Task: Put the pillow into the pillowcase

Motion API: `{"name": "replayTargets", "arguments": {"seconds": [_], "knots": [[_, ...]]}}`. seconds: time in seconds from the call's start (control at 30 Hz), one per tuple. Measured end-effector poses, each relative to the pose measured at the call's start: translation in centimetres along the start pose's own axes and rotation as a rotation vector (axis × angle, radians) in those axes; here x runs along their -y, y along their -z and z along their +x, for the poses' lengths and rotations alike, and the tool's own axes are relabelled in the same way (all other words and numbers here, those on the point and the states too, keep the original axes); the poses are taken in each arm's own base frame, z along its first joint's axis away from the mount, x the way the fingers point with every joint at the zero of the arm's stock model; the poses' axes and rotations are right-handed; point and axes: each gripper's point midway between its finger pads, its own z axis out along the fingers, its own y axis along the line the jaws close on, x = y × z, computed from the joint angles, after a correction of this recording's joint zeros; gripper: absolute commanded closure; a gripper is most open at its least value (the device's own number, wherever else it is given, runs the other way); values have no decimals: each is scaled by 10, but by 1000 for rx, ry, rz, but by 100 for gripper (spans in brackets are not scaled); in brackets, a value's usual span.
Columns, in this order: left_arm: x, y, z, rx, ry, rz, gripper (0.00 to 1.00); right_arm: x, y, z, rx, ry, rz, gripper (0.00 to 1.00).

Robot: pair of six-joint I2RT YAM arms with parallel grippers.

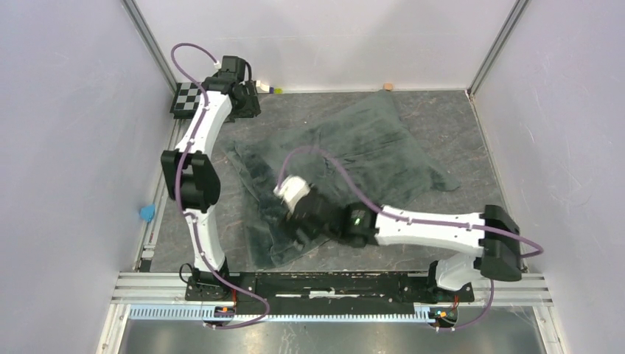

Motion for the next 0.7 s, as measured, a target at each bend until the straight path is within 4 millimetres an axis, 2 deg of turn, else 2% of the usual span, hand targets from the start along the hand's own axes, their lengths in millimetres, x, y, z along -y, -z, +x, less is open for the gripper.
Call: {"name": "replayTargets", "arguments": {"seconds": [0.07,0.13,0.17,0.27,0.33,0.4,0.43,0.5,0.57,0.63,0.67,0.7], "knots": [[-6,16,13,5,13,12,23,47,4,-18,52,-80,101,4],[-13,37,31,4,35,30,23,98,7,-24,79,-149,217,4],[-18,49,44,10,53,43,23,131,8,-24,84,-192,286,3],[-25,69,72,22,102,83,18,193,10,-14,76,-267,418,2],[-26,76,95,12,138,122,17,232,13,-5,62,-306,503,2],[-22,75,117,-11,173,160,20,267,14,1,60,-340,579,2],[-19,72,124,-27,183,175,23,282,13,5,53,-351,609,2],[-9,62,139,-67,205,205,39,303,6,17,21,-364,658,3],[0,50,146,-96,221,220,66,314,-7,36,-36,-370,683,4],[8,34,150,-121,230,219,90,313,-19,57,-87,-372,682,6],[10,26,152,-137,231,208,96,309,-22,71,-112,-375,674,6],[11,17,152,-152,228,193,97,303,-25,83,-124,-379,667,5]]}}
